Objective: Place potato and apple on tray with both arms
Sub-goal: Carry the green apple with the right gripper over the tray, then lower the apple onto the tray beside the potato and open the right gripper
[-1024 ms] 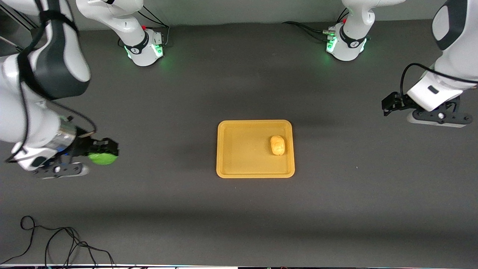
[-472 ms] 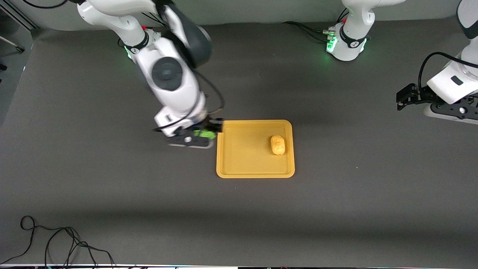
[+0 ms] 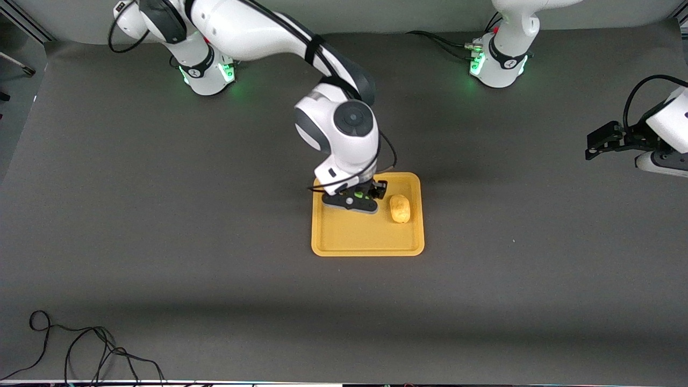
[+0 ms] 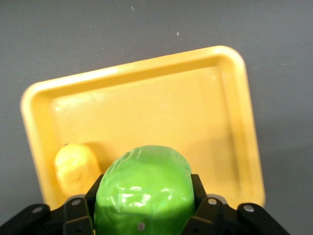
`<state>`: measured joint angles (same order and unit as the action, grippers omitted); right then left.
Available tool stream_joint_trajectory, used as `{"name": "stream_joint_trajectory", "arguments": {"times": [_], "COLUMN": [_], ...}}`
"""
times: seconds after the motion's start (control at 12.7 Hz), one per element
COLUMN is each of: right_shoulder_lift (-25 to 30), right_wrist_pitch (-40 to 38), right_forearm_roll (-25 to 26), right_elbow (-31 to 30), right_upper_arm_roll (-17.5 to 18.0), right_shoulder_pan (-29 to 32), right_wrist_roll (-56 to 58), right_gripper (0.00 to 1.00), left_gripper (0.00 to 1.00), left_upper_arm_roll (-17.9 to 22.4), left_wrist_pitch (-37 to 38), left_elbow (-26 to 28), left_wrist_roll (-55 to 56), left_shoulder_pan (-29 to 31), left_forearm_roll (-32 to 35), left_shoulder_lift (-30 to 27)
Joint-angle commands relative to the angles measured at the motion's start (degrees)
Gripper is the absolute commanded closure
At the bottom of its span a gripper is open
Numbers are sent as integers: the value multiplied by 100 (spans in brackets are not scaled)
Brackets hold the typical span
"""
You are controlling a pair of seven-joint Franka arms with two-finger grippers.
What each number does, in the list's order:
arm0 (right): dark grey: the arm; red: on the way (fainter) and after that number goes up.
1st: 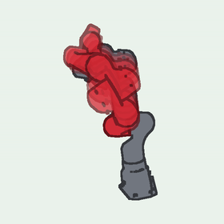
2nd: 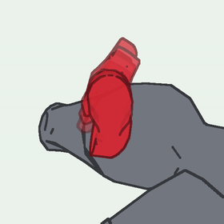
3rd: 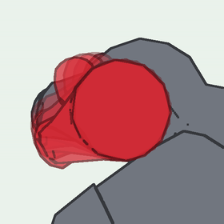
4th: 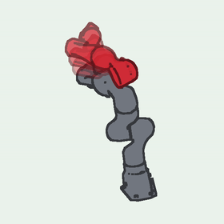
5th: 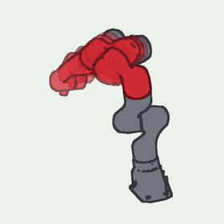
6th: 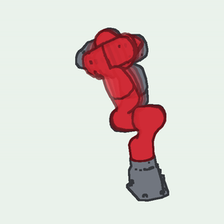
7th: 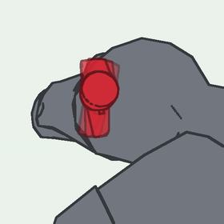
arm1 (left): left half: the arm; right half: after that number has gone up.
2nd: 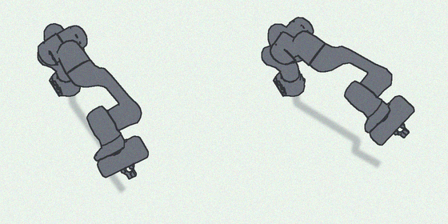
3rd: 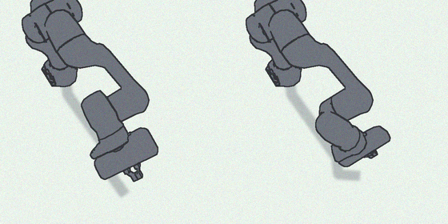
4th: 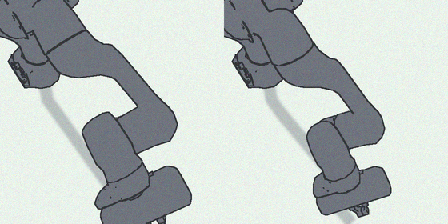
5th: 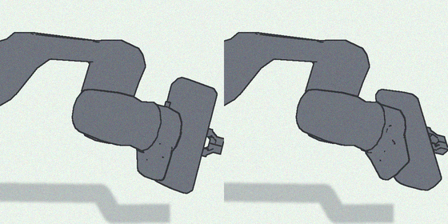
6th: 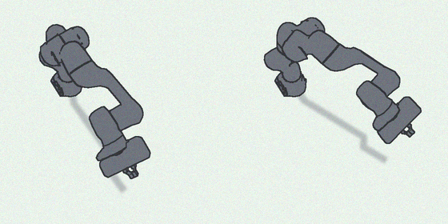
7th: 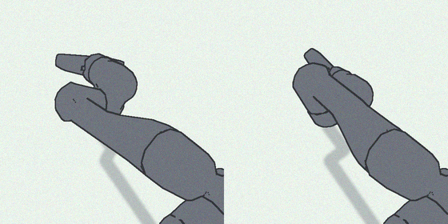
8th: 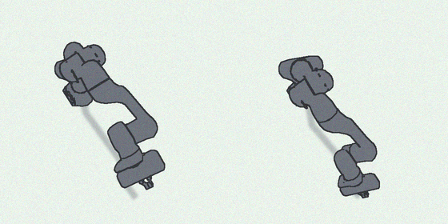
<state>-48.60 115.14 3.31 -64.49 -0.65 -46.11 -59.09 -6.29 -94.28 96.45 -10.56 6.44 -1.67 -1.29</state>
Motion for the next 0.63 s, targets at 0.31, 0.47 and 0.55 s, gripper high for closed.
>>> {"name": "stream_joint_trajectory", "arguments": {"times": [0.31,0.47,0.55], "right_shoulder_lift": [-686,-782,-800], "right_wrist_pitch": [1097,1160,1160], "right_forearm_roll": [126,126,126], "right_elbow": [-116,-116,-125], "right_upper_arm_roll": [-76,-76,-76], "right_shoulder_pan": [-38,-38,-30], "right_wrist_roll": [-120,-138,-129], "right_gripper": [58,57,57], "left_gripper": [0,0,0], "left_upper_arm_roll": [-4,-12,-12], "left_wrist_pitch": [173,164,164], "left_elbow": [-153,-153,-153], "left_wrist_roll": [-131,-96,-78], "left_shoulder_pan": [24,15,15], "left_forearm_roll": [-70,-70,-70], "left_shoulder_lift": [102,138,138]}}
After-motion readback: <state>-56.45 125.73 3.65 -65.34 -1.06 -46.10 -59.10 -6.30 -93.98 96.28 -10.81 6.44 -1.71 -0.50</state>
